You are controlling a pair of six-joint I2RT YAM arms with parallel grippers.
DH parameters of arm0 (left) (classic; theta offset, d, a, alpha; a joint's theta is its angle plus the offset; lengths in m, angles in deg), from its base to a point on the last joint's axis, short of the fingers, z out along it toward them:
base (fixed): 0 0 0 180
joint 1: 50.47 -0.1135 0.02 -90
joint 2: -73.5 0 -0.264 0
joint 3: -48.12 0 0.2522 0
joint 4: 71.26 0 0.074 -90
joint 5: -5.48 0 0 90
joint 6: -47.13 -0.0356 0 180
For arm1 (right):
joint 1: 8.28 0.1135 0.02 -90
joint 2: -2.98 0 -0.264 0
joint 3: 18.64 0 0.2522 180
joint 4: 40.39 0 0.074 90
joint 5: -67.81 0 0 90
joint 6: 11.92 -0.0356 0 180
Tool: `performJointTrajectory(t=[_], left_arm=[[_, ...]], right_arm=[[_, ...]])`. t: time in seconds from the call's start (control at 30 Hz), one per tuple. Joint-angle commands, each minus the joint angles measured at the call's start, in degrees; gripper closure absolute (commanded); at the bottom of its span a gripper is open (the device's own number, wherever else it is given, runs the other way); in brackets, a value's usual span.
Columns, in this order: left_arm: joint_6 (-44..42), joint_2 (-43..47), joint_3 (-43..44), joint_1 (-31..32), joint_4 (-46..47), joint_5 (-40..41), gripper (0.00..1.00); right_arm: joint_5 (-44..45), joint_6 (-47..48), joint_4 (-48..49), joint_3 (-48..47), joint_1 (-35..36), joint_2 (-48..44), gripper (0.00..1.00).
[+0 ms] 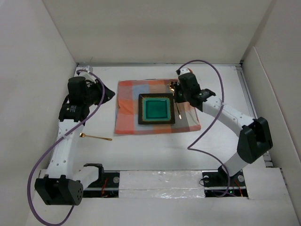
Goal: Set the dinner table for one person
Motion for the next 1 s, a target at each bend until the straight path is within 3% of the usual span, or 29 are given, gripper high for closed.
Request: performJointTrajectory(t=[0.0,0.5,0.97], left_arm=[[0.0,0.9,0.5,0.3,2.0,-1.7,0.74],[-0.2,-0.5,0.1,0.3,2.9,-3.0,0.74],[-0.2,-0.8,0.2,0.3,2.5,-2.2,0.74]], right_arm=[[-0.6,-4.1,-1.6,-1.3,-4.2,2.9,1.00],[-0.5,-8.5,1.1,-0.6,-11.3,14.0,1.00],[0.5,-8.7,2.9,0.5,-11.8,18.1,1.00]])
